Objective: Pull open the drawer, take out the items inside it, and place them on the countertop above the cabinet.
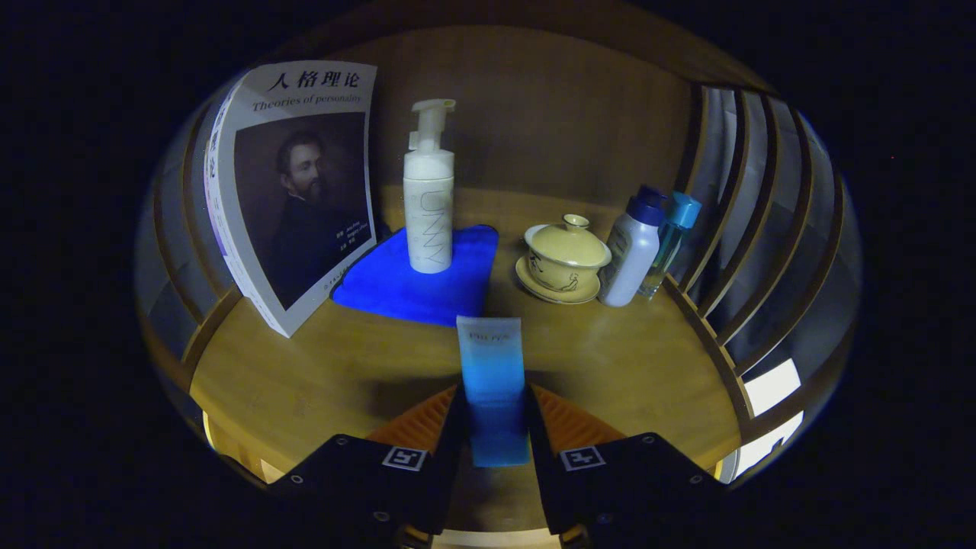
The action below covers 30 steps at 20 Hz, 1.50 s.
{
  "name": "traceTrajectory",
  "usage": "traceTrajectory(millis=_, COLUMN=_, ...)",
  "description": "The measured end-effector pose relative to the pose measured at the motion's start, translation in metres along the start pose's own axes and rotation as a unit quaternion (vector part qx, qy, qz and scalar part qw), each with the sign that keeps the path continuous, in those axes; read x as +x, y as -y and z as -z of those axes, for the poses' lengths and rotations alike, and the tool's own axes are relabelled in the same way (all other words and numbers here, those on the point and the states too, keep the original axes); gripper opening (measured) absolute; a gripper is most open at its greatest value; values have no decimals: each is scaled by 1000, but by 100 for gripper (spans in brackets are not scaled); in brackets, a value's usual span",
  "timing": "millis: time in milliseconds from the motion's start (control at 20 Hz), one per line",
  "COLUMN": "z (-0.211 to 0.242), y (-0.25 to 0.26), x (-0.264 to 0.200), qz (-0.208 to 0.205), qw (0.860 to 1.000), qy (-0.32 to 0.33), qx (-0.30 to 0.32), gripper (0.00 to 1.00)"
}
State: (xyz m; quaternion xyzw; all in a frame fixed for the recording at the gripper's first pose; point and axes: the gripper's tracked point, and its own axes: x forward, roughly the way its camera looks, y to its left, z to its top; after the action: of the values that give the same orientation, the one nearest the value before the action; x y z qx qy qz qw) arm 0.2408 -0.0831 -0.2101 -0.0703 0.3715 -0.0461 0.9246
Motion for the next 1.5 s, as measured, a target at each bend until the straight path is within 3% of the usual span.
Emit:
traceTrajectory(millis=50, z=0, y=-1, x=-2, qz=-5, qw=1000, qy=3, qx=10, gripper=51)
traceTrajectory(millis=250, z=-11, y=-10, x=-27, qz=-39, qw=996, qy=55, qx=59, gripper=95)
traceTrajectory(millis=500, z=-25, y=-8, x=-94, qz=-43, qw=984, qy=146, qx=94, gripper=94)
traceTrajectory(millis=800, z=-24, y=-12, x=-191, qz=-37, qw=959, qy=262, qx=105, gripper=94)
traceTrajectory(millis=1250, z=42, y=-36, x=-267, qz=-38, qw=945, qy=314, qx=87, gripper=94)
traceTrajectory(millis=1500, z=90, y=-47, x=-287, qz=-32, qw=948, qy=313, qx=50, gripper=94)
